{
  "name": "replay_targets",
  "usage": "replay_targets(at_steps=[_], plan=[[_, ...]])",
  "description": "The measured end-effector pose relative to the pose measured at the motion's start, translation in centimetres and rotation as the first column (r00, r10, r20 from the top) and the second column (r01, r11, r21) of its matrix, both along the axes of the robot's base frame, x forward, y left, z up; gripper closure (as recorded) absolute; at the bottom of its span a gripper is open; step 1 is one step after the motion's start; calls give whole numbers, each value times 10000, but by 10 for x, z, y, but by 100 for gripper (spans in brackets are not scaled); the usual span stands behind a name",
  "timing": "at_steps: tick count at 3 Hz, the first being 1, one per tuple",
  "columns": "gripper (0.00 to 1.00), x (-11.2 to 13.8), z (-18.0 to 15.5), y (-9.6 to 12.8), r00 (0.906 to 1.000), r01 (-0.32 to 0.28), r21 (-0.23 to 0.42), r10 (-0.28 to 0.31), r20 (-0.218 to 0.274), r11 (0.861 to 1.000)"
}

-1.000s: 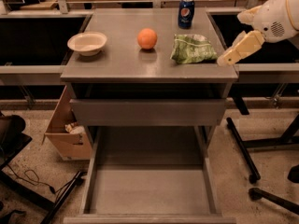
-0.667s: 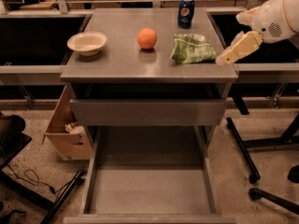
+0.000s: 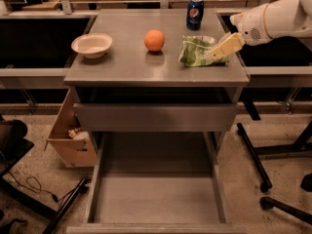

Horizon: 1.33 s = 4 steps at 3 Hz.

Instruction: Place green jalapeno chip bag into middle drawer

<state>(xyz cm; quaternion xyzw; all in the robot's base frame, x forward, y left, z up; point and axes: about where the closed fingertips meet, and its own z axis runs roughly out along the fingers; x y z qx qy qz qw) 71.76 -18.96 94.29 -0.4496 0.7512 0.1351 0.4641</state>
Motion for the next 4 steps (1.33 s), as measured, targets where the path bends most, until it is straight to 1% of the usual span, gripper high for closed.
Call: replay_targets(at_steps=[1, 2, 3, 4], plan=[[0, 49, -24, 4, 9986, 526, 479, -530, 70, 9975], [0, 80, -55, 7, 9962, 812, 607, -792, -354, 9948], [0, 96, -81, 13, 9916, 979, 591, -923, -908, 9934], [15, 105, -102, 22, 9877, 911, 383, -854, -1308, 9951]])
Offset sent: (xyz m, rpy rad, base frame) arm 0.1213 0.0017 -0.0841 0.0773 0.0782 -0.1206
